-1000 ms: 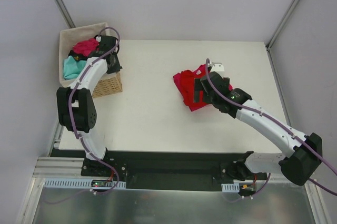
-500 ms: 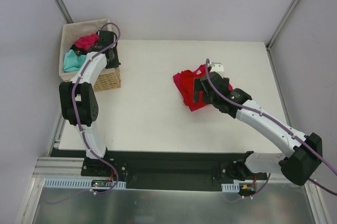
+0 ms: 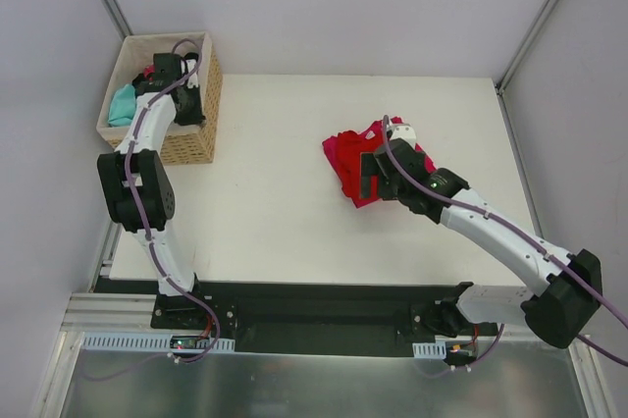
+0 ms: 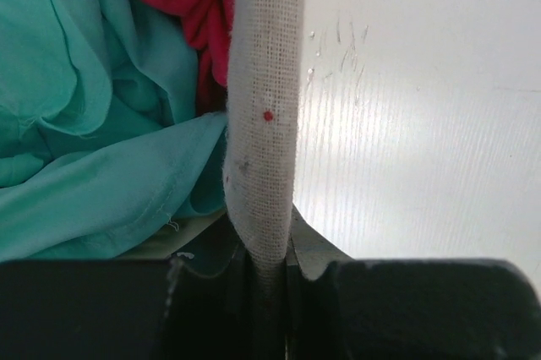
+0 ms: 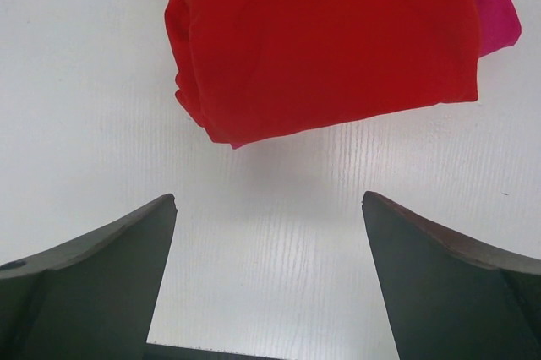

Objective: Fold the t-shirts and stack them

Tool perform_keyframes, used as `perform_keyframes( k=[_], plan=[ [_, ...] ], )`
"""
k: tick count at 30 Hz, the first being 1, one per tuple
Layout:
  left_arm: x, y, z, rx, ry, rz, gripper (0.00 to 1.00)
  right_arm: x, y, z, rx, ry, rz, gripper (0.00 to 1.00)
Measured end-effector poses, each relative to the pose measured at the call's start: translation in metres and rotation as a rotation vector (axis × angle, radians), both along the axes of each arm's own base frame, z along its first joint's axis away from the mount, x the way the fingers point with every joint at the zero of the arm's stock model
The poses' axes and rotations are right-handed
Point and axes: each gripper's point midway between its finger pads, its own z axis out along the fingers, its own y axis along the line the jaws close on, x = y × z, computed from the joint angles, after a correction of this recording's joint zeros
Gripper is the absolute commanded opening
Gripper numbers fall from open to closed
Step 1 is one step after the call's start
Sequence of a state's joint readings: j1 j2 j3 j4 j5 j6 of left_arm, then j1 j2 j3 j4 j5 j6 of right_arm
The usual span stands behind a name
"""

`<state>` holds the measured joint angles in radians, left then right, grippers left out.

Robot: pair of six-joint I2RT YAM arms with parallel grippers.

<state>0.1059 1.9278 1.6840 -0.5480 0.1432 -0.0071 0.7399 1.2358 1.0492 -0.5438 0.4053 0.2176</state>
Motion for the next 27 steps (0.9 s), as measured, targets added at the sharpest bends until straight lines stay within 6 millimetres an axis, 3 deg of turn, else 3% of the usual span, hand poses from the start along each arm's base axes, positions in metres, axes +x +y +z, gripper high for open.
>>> perform_keyframes(
  k=[5, 6, 7, 10, 12, 15, 18, 22, 25, 27],
  plan=[
    [-0.003, 0.005, 0.001, -0.027, 0.041, 0.010, 0.00, -0.007, -0.005, 0.007, 0.018, -0.014, 0.004, 0.96],
    [-0.003, 0.005, 0.001, -0.029, 0.049, 0.012, 0.05, -0.009, -0.006, 0.007, 0.024, -0.015, 0.006, 0.96],
    [-0.003, 0.007, 0.001, -0.032, 0.055, 0.016, 0.19, -0.009, -0.006, 0.008, 0.026, -0.014, 0.008, 0.96],
    [-0.006, 0.012, 0.003, -0.046, 0.076, 0.033, 0.97, -0.010, -0.003, 0.004, 0.028, 0.000, 0.019, 0.96],
    [0.006, 0.016, 0.002, -0.077, 0.036, 0.011, 0.99, -0.011, -0.001, 0.001, 0.026, 0.011, 0.025, 0.96],
    [0.025, 0.045, -0.001, -0.065, -0.025, 0.065, 0.99, -0.012, 0.002, -0.002, 0.027, 0.023, 0.037, 0.96],
    [0.029, 0.060, 0.004, -0.042, -0.051, 0.097, 0.99, -0.014, 0.005, -0.002, 0.030, 0.025, 0.047, 0.96],
    [0.029, 0.065, 0.008, -0.011, -0.061, 0.123, 0.99, -0.017, 0.007, -0.003, 0.028, 0.026, 0.059, 0.96],
    [0.029, 0.066, 0.023, -0.006, -0.090, 0.146, 0.99, -0.019, 0.008, -0.001, 0.032, 0.023, 0.065, 0.96],
    [0.029, 0.065, 0.046, -0.010, -0.144, 0.160, 0.99, -0.020, 0.008, 0.001, 0.037, 0.017, 0.070, 0.96]
  ],
)
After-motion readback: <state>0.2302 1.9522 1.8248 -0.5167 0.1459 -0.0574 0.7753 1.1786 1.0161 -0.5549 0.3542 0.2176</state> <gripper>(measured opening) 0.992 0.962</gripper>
